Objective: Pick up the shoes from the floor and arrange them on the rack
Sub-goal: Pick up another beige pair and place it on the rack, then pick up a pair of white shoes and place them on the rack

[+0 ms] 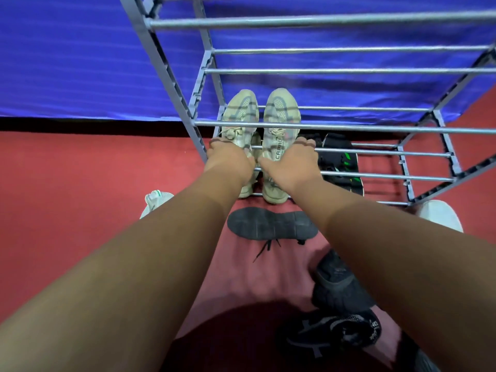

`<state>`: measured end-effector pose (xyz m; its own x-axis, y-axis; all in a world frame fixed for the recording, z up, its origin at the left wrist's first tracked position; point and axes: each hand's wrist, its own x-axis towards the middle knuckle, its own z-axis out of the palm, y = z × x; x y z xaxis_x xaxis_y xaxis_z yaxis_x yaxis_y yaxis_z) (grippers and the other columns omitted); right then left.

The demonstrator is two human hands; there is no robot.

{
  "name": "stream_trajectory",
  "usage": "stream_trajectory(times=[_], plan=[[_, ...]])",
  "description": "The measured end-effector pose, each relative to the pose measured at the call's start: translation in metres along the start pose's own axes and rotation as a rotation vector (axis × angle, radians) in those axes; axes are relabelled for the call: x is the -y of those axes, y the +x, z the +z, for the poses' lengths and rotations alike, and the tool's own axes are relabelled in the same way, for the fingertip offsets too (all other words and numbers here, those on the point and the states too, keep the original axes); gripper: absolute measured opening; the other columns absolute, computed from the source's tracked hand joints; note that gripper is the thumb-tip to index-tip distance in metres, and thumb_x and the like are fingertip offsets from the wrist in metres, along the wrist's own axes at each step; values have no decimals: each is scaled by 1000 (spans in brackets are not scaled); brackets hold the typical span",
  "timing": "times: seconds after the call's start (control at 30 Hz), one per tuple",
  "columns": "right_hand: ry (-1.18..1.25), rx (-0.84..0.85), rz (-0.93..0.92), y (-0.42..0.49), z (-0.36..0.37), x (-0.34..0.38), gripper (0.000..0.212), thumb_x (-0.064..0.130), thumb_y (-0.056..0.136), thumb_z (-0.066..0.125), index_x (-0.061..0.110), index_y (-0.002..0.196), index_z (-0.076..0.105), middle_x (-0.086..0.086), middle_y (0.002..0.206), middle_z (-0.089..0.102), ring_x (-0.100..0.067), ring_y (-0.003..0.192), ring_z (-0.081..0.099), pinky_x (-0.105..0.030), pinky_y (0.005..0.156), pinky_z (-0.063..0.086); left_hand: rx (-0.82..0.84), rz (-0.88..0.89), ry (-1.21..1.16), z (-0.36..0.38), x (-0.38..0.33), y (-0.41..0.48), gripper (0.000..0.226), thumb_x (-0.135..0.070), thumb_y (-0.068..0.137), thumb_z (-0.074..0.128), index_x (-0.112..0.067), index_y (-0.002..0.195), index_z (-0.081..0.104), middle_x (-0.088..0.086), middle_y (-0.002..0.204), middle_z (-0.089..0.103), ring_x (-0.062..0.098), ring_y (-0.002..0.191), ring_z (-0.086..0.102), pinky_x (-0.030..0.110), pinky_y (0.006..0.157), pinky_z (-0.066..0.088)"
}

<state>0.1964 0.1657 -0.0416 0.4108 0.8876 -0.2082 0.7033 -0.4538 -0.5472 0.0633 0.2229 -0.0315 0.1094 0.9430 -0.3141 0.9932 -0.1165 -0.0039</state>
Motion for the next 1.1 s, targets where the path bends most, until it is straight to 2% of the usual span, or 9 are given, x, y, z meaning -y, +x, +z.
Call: stream_trajectory(times=[0.07,0.13,0.27,0.47,0.6,0.7,0.83,1.0,1.1], plan=[[-23,6,-50,-3,5,-7,96,64,84,71,-5,144,42,-22,143,43,-35,133,43,-38,110,40,-36,11,1,3,5,-3,57,-46,104,49,1,137,53,27,141,46,40,126,49,46,99,50],[-45,-12,-79,-4,5,-14,94,64,84,72,-5,142,45,-22,142,47,-35,136,43,-39,114,38,-50,16,-71,4,10,-7,67,-50,99,58,3,139,49,25,143,39,38,125,51,47,102,50],[-21,-25,-113,-5,3,-18,83,61,84,75,-1,135,52,-18,138,50,-33,135,44,-39,115,38,-109,30,-151,3,17,-9,69,-50,96,67,2,138,48,21,144,40,37,113,62,45,94,54],[55,-22,-67,-5,2,-21,94,65,72,82,5,137,51,-14,139,50,-30,135,46,-39,115,42,-198,19,-58,11,13,-15,84,-56,98,62,4,150,34,19,142,45,35,127,55,45,95,53],[48,-9,-80,-8,0,-22,89,59,75,85,7,138,51,-15,141,48,-33,134,49,-43,115,43,-178,-7,-115,12,12,-14,86,-55,97,64,3,152,33,18,144,42,34,130,52,47,96,53],[31,18,-84,-12,-3,-25,81,52,80,84,7,138,51,-14,140,48,-34,134,49,-42,114,42,-166,-11,-124,12,14,-17,83,-53,97,65,0,152,33,16,144,42,34,130,53,48,94,55],[-56,20,-157,-26,-10,-37,63,46,86,77,8,131,54,-15,131,53,-37,124,51,-46,107,44,-191,28,-150,16,19,-30,76,-38,97,66,-1,153,30,14,145,40,34,130,53,46,93,53],[-80,44,-176,-64,-17,-61,52,34,94,67,7,136,53,-14,132,52,-35,124,50,-47,105,46,-358,9,-282,32,23,-68,50,-23,88,66,-4,129,45,15,130,46,35,114,54,47,88,52],[-99,90,-135,-88,-15,-87,49,28,95,63,7,137,52,-13,133,50,-35,122,52,-44,103,46,-339,-79,-383,53,18,-94,43,-21,86,65,-3,121,46,17,125,47,37,110,54,47,89,49]])
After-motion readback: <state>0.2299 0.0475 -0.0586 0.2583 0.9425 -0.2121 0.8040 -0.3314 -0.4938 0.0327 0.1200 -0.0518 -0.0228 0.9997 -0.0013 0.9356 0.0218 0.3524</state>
